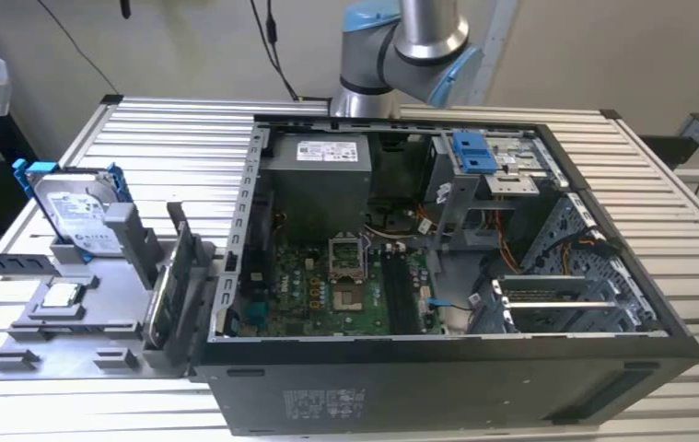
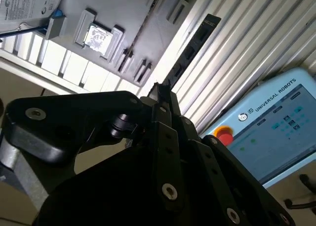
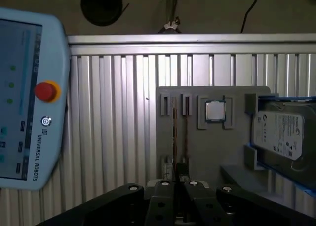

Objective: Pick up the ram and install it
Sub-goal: 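Pick up the ram and move it above insertion slot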

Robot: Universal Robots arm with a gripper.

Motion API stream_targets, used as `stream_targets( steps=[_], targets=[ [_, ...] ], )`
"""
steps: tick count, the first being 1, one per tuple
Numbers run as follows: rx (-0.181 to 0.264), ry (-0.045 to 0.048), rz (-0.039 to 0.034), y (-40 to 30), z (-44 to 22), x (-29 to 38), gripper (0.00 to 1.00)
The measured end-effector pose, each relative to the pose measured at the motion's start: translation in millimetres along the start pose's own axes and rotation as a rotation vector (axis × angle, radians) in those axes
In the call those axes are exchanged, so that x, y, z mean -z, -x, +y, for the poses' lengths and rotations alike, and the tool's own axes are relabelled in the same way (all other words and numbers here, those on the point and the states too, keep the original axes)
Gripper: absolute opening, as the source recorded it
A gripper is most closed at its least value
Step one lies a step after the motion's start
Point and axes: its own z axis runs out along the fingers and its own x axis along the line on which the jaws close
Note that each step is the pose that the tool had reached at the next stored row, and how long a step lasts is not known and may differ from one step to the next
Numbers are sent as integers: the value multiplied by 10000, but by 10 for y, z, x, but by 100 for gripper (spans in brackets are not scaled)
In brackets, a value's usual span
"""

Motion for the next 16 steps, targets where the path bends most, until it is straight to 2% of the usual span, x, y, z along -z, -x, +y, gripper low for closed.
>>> stream_targets(
  steps=[16],
  targets=[
    [0,1,1,5,3,223,14]
  ],
)
